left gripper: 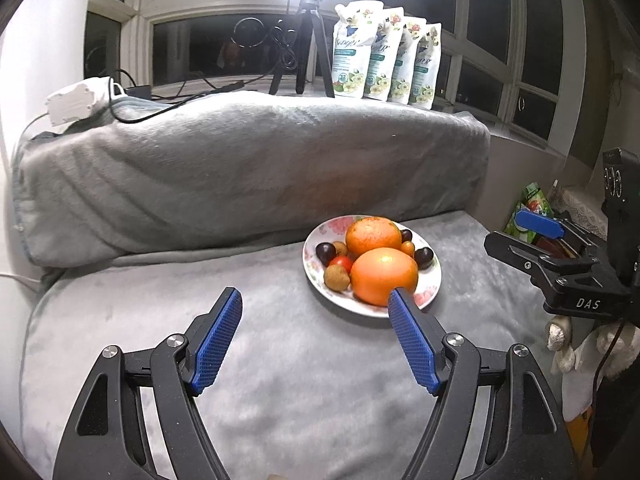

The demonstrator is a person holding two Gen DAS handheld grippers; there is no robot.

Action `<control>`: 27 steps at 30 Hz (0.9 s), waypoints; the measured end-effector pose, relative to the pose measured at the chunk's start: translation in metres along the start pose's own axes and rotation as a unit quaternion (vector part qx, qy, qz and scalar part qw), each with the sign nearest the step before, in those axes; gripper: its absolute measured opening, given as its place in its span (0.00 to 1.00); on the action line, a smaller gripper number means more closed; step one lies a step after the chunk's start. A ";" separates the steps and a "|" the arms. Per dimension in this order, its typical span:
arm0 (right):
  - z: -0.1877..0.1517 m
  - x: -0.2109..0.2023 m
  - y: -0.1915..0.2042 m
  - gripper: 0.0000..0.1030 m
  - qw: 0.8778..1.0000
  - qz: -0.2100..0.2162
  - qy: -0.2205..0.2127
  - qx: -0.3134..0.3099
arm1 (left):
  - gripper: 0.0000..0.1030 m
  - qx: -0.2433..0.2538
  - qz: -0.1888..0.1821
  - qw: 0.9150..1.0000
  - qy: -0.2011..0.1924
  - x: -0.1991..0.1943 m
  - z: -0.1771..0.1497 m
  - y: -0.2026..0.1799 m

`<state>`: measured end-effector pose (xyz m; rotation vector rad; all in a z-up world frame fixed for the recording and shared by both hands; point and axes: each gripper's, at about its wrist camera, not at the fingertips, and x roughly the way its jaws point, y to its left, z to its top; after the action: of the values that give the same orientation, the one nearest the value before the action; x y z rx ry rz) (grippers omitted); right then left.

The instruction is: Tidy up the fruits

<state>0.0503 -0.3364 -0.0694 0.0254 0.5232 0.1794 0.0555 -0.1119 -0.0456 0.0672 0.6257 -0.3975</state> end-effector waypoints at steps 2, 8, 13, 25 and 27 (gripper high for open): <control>-0.004 -0.003 0.001 1.00 1.000 -0.002 0.000 0.003 | 0.80 -0.002 0.005 1.000 -0.001 -0.004 -0.004 0.001; -0.009 -0.007 0.002 1.00 1.000 -0.004 0.004 0.001 | 0.80 0.002 0.023 1.000 0.000 -0.009 -0.012 0.000; -0.010 -0.010 0.004 1.00 1.000 -0.003 0.002 0.001 | 0.80 0.001 0.030 1.000 0.002 -0.012 -0.015 -0.001; -0.011 -0.011 0.004 1.00 1.000 -0.001 0.003 0.002 | 0.80 0.000 0.036 0.999 -0.004 -0.019 -0.014 -0.005; -0.012 -0.012 0.004 1.00 1.000 -0.001 0.004 0.003 | 0.80 0.000 0.037 0.999 -0.005 -0.020 -0.014 -0.005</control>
<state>0.0338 -0.3343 -0.0736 0.0305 0.5317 0.1758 0.0305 -0.1070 -0.0452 0.0886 0.6105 -0.3268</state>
